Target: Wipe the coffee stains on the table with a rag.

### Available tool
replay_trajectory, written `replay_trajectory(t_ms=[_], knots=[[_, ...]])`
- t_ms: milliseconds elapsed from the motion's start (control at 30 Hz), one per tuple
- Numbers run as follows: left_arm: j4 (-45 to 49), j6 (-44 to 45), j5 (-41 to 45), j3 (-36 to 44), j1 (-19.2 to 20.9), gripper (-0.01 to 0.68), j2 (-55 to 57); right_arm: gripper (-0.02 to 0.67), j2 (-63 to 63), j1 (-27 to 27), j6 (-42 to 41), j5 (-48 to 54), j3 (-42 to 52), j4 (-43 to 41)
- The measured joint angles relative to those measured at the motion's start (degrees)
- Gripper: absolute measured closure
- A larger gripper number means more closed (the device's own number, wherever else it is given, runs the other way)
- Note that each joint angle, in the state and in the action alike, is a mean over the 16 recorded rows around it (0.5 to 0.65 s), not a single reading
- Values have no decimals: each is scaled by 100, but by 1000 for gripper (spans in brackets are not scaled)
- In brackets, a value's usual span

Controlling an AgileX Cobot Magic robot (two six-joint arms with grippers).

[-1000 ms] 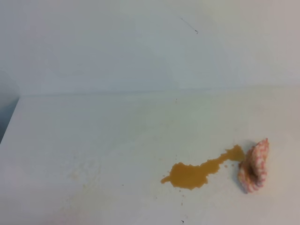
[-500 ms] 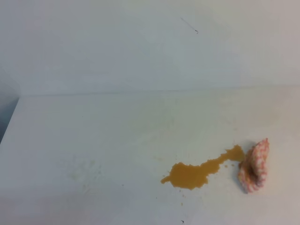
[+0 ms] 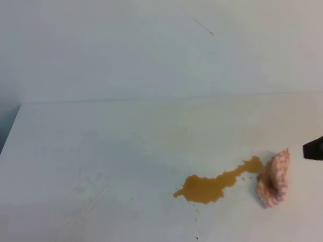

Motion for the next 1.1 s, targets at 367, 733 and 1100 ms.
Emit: replay_trajectory(t_ms=[367,733,1100], knots=[[0,0,0,0,0,673,0,348,1703,1134,1052,-866,-256,-1100],[0,0,0,0,0,673,0,351,3105,1589,3291,-965,-1088,-3416],[0,0,0,0,0,673,0,507,4022,1608,3626,-619,-1877,-3759]])
